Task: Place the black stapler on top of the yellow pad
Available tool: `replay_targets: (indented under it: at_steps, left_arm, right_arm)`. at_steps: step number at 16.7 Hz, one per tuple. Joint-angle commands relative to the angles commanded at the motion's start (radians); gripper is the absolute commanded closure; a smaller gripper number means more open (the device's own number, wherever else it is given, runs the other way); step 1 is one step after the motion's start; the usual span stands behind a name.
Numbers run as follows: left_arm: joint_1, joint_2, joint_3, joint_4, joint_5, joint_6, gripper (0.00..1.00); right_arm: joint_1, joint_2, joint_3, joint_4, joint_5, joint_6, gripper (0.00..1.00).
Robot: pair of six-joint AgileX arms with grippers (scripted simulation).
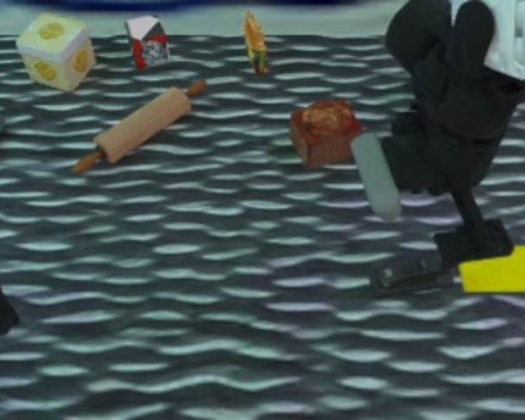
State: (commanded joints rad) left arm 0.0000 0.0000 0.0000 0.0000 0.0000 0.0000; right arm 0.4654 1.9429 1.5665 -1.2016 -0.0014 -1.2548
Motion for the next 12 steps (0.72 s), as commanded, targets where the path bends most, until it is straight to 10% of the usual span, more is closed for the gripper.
replay_targets:
  at_steps: [12]
  left_arm:
    - [0.0, 0.0, 0.0, 0.0, 0.0, 0.0, 0.0]
  right_arm:
    - [0.002, 0.095, -0.207, 0.311, 0.001, 0.005, 0.0]
